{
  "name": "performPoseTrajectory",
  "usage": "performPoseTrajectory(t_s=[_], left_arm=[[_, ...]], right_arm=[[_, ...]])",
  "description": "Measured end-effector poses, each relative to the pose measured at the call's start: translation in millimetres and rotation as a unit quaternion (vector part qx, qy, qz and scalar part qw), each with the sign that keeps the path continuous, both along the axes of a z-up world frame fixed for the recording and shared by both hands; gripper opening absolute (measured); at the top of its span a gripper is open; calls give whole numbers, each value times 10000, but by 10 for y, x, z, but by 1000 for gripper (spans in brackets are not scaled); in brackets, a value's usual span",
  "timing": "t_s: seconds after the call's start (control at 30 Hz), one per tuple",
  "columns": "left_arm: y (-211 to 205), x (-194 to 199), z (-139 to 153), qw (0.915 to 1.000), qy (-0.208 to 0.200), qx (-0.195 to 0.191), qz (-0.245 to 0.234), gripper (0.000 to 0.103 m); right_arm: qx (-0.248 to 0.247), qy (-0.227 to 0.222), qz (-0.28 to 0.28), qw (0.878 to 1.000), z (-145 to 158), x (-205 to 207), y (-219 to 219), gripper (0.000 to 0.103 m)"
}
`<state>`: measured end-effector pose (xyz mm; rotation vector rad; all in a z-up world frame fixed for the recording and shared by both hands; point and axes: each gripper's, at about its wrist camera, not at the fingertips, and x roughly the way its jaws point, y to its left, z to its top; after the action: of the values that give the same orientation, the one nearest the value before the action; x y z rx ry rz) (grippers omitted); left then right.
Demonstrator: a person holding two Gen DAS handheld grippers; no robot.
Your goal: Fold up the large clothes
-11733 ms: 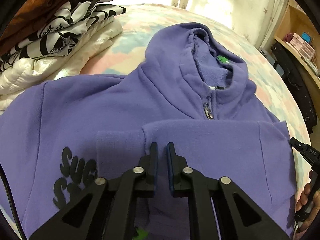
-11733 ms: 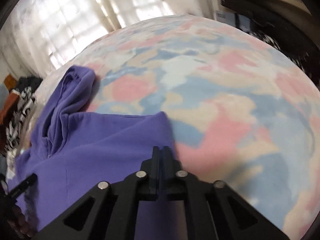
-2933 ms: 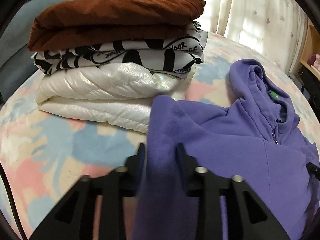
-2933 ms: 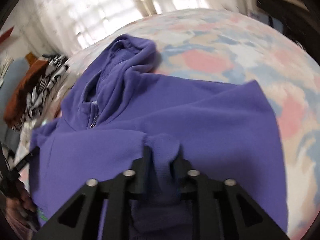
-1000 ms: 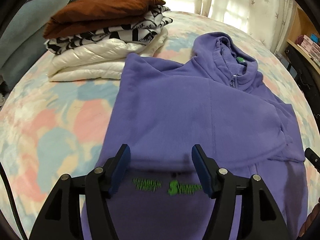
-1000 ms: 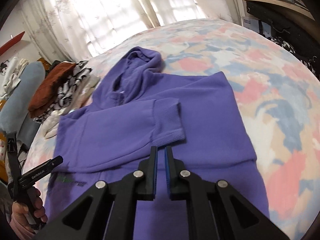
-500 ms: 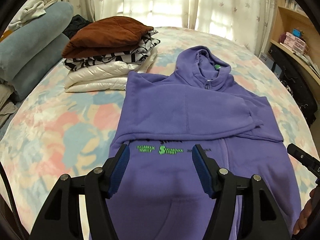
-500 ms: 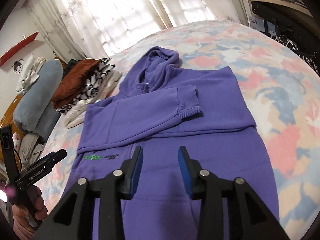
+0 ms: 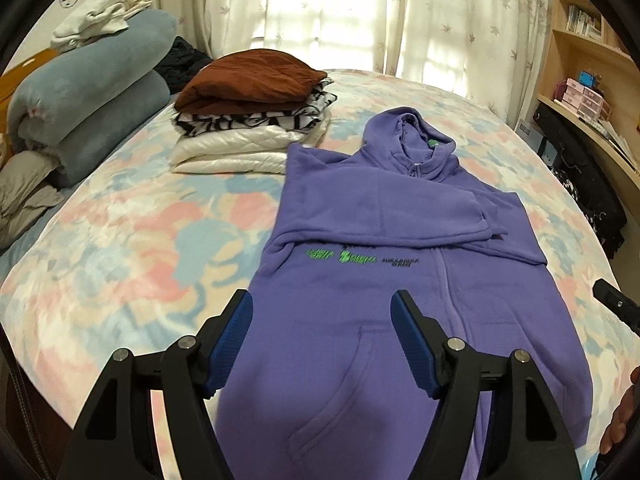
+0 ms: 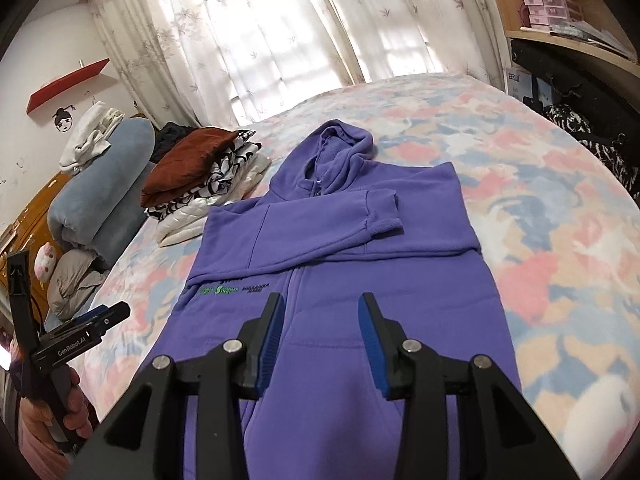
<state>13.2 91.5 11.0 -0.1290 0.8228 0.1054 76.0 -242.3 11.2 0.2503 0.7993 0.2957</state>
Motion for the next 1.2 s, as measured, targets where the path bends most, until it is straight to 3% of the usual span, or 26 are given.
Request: performPoseTrajectory(t_s=[0.27, 0.47, 0.63, 0.9, 1.2], left_arm=[[315, -462, -248, 9995, 114, 119, 263, 75], [516, -686, -663, 9979, 523, -92, 358, 75], [589, -765, -918, 9955, 798, -413, 286, 75], [544, -727, -1037, 9958, 794, -409, 223, 80], [647, -711, -1104, 9939, 793, -749, 175, 85]], right_arm=[[-17, 107, -140, 9998, -188, -439, -196, 43], [-31, 702, -354, 9969, -569, -619, -398, 43], [-127, 866, -563, 9946, -669, -715, -605, 43], [-290, 1023, -921, 9901, -748, -857, -933, 43], [-337, 1018, -773, 9912, -808, -956, -973, 43]])
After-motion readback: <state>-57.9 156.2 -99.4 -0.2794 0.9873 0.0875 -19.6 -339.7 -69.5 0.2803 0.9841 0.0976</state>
